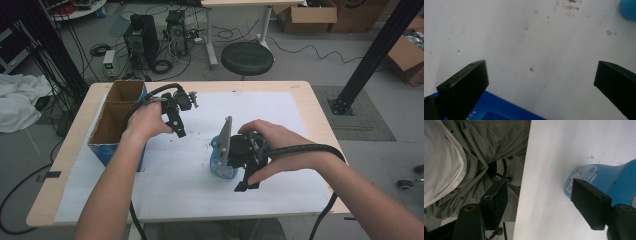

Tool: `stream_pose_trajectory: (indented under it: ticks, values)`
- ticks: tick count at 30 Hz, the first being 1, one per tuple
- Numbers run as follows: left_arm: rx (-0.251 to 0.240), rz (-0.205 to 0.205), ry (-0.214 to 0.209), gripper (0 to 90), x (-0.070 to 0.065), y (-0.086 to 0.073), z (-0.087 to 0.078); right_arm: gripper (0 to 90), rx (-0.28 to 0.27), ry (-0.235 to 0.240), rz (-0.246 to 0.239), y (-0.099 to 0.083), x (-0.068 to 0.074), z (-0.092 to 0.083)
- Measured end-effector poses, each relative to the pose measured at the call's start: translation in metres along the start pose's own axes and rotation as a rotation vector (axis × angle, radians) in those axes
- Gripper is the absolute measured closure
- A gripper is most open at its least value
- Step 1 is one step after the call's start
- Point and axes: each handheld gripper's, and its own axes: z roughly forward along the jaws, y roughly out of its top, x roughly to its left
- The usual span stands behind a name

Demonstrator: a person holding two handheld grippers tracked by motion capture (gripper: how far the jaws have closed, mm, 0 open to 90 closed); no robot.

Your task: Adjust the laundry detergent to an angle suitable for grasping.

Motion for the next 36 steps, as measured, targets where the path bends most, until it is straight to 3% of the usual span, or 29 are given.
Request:
stream_pose_trajectory:
  ticks: [36]
  values:
    - [-0.011,0.018,0.005,0.1,-0.006,-0.001,-0.009,29.4,-0.015,-0.018,0.012,-0.01,0.004,-0.005]
